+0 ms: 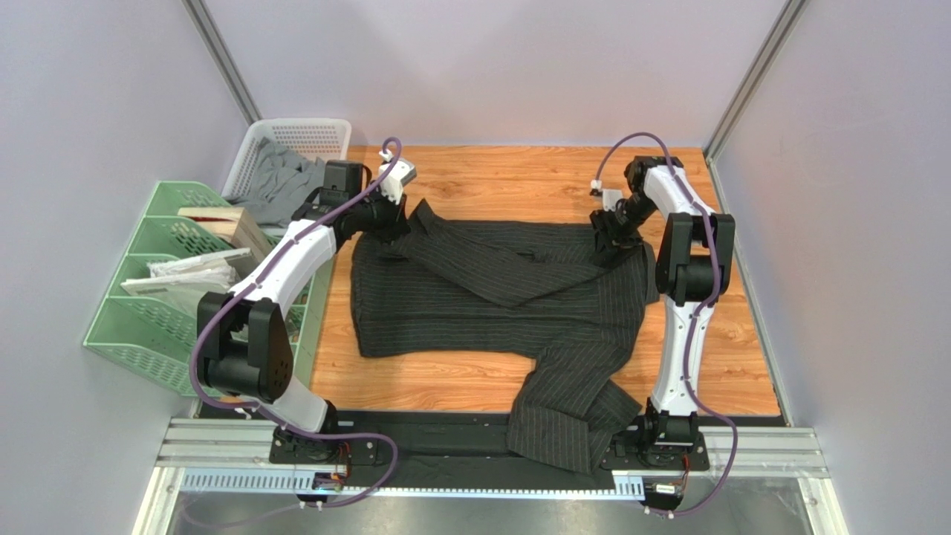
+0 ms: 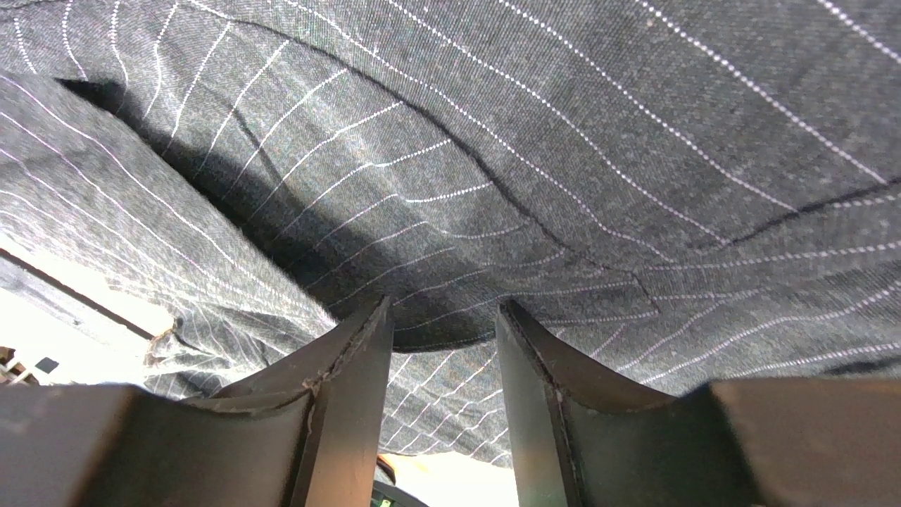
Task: Fold and stack the long sleeve shirts
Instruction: Fold the shirt
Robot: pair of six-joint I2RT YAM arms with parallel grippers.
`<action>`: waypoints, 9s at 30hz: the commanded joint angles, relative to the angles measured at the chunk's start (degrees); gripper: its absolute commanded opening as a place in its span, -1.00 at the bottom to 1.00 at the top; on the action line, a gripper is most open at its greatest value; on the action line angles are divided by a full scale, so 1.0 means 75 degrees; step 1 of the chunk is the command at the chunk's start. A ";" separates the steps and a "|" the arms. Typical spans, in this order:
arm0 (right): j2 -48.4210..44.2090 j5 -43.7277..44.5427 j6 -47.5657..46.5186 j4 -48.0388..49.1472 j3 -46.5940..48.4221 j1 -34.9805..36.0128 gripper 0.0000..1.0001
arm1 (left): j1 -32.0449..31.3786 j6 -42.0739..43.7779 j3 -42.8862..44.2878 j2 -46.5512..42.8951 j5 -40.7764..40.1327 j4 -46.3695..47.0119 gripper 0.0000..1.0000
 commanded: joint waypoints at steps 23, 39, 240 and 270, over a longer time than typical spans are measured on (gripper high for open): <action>-0.1630 0.0613 -0.0348 -0.0615 0.0740 0.0219 0.12 | -0.0083 0.1416 0.0766 0.0498 -0.0812 -0.2264 0.54; 0.0371 0.1958 -0.0406 -0.0041 0.0656 0.0923 -0.22 | -0.0331 0.0070 0.2580 0.3204 -0.1244 -0.4160 0.27; -0.5552 0.0166 -0.3710 -0.0733 -0.4795 -0.0451 0.44 | -0.0671 0.2578 0.1668 0.1016 0.0138 -0.3402 0.32; -0.2771 -0.0442 -0.3102 -0.1305 -0.0008 0.2682 -1.00 | -0.0671 0.2132 0.1502 0.0039 0.0794 -0.3624 0.32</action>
